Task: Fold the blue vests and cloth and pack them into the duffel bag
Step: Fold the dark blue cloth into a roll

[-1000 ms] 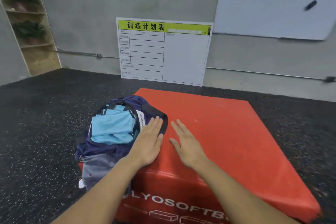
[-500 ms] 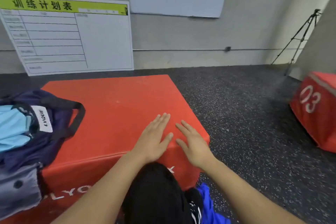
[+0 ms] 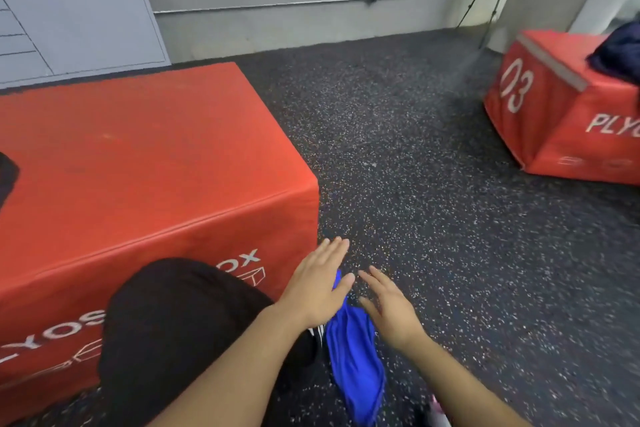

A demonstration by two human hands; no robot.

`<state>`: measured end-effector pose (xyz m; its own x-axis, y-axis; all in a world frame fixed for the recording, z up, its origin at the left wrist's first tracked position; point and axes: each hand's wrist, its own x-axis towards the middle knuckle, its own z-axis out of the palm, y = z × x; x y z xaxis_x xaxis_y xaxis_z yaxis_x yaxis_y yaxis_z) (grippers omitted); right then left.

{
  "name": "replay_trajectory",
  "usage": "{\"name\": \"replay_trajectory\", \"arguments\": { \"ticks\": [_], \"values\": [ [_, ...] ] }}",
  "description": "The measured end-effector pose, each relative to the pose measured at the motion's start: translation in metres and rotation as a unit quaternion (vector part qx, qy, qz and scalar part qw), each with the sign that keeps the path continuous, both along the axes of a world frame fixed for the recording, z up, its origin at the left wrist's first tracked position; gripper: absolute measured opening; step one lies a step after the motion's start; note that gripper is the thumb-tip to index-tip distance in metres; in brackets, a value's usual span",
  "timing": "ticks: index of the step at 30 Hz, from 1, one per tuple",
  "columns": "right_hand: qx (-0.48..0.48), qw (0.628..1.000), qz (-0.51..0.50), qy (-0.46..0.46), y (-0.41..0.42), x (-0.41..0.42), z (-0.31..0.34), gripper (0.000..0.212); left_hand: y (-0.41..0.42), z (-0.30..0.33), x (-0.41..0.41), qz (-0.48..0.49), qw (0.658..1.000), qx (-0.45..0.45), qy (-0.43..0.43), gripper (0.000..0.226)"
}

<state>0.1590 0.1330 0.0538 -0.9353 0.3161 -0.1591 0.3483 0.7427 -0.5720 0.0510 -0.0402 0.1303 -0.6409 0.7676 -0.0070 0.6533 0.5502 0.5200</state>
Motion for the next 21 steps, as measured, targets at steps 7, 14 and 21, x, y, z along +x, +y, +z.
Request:
{"name": "replay_trajectory", "arguments": {
  "ticks": [7,14,21],
  "values": [
    [-0.044,0.996,-0.028,-0.075,0.002,0.051,-0.094,0.056,0.036,-0.055,0.027,-0.011,0.996,-0.073,-0.051,0.068],
    [-0.103,0.982,-0.072,-0.142,-0.002,0.093,-0.163,0.056,0.059,-0.103,0.057,-0.025,0.98,-0.155,-0.123,0.069],
    [-0.153,0.962,-0.126,-0.188,-0.006,0.114,-0.207,0.055,0.079,-0.135,0.067,-0.03,0.963,-0.213,-0.164,0.067]
  ]
}}
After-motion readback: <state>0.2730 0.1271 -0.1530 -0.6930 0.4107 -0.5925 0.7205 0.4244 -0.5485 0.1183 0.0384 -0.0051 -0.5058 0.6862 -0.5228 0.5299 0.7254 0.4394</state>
